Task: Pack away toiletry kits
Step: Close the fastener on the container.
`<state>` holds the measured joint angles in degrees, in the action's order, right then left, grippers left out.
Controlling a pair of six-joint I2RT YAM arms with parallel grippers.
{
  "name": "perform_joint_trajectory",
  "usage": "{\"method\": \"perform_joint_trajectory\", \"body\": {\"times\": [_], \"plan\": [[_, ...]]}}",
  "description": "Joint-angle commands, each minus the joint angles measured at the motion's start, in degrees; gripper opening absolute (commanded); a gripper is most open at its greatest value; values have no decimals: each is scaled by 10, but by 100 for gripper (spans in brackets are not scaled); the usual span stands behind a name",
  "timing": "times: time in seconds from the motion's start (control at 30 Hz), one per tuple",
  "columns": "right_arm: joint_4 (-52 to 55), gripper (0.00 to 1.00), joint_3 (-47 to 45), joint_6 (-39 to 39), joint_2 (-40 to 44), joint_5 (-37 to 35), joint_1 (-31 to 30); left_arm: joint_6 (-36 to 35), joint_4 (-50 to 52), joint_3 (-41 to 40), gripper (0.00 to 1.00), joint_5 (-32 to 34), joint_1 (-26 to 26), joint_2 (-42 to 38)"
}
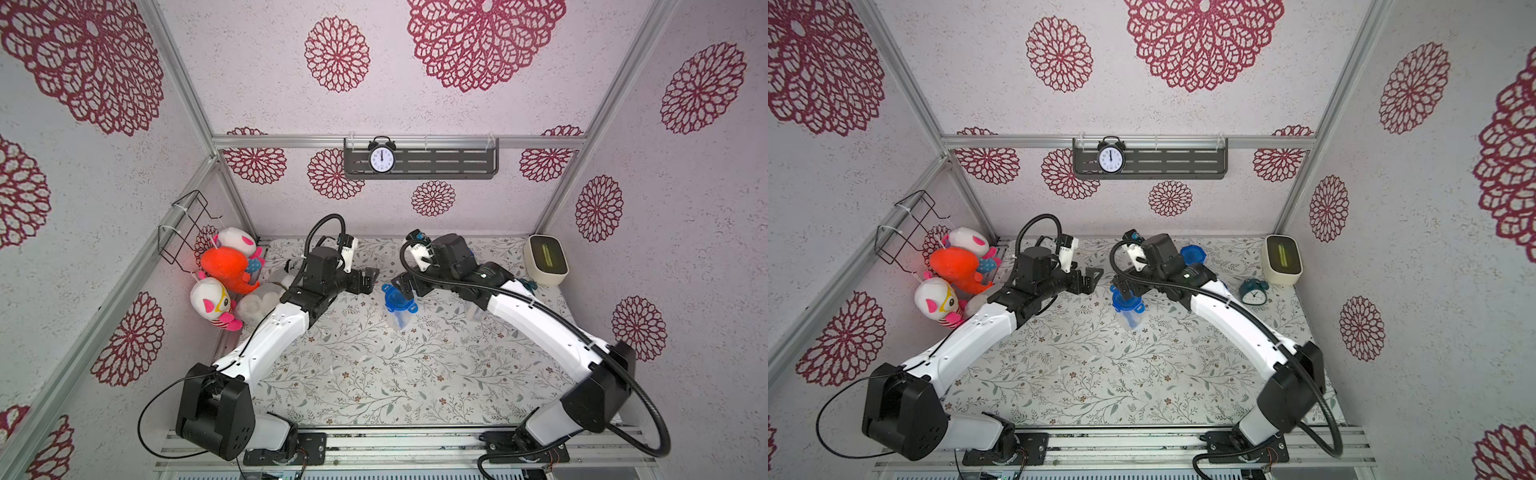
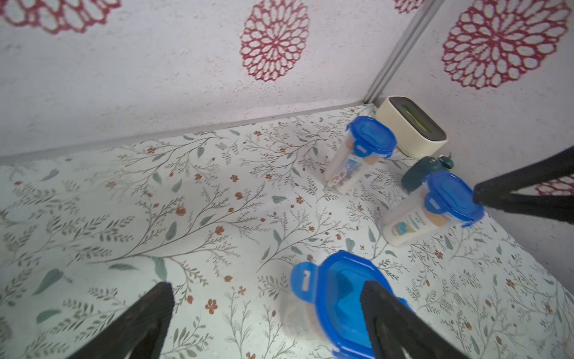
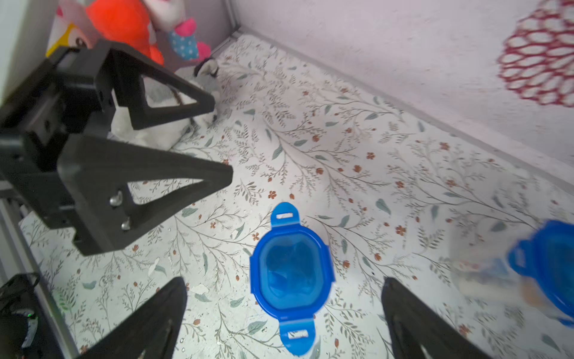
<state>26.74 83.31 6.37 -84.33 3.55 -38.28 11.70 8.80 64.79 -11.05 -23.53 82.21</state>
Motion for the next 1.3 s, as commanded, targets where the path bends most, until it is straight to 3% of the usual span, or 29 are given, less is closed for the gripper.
{"method": "perform_joint_trajectory", "body": {"times": [0.0,0.23,0.6,1.03,1.27], "plan": [[-30,99,-80,94,68,-47,59,-33,82,55,98,-8,-29,28],[-43,99,-190,140,156,24,142,-101,298,208,98,1,-85,129],[-45,99,-235,162,176,125,221,-87,496,377,98,92,-137,260],[-105,99,-281,233,183,295,291,-78,522,423,98,119,-151,297],[-120,99,-292,248,184,328,309,-84,526,444,98,106,-152,334]]}}
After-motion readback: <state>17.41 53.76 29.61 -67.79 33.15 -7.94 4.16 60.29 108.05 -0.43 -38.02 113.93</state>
